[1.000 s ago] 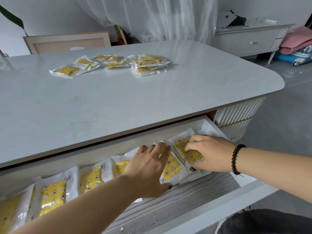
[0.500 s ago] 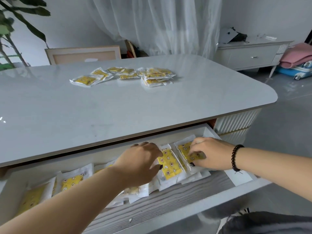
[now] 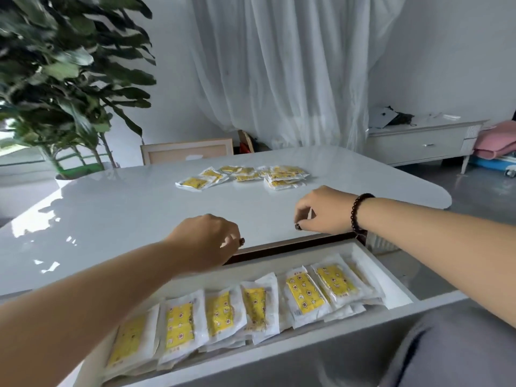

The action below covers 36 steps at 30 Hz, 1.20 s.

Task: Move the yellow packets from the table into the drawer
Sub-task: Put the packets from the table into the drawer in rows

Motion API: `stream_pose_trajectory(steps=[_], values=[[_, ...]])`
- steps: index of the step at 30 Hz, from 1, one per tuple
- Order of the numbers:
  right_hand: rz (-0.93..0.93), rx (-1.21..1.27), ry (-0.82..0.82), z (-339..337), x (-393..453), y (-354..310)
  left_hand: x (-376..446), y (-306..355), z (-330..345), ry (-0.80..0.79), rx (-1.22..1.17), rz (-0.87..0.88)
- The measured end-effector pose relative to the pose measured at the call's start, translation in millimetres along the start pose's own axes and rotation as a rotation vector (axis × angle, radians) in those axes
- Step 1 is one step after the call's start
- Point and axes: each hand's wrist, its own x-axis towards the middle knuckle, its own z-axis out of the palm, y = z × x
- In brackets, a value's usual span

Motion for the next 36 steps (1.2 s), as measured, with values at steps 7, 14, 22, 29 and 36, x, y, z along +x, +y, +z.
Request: stream_pose_trajectory(steps=[7, 14, 22, 29, 36], values=[[0.210, 0.035, 0.161, 7, 77, 35, 30, -72, 28, 0.145, -0.143, -0.193], [0.432, 0.208, 0.427, 59, 174, 84, 91, -144, 81, 0.544, -0.511, -0.475], [0.596, 0.095, 0.387, 92, 247, 110, 126, -157, 89, 0.715, -0.599, -0.341], [0.534, 0.098, 0.498, 89, 258, 100, 128, -155, 94, 0.717, -0.559, -0.181], [0.280, 0.188, 0.585, 102, 268, 49, 150, -160, 91, 0.693, -0.905, -0.420]])
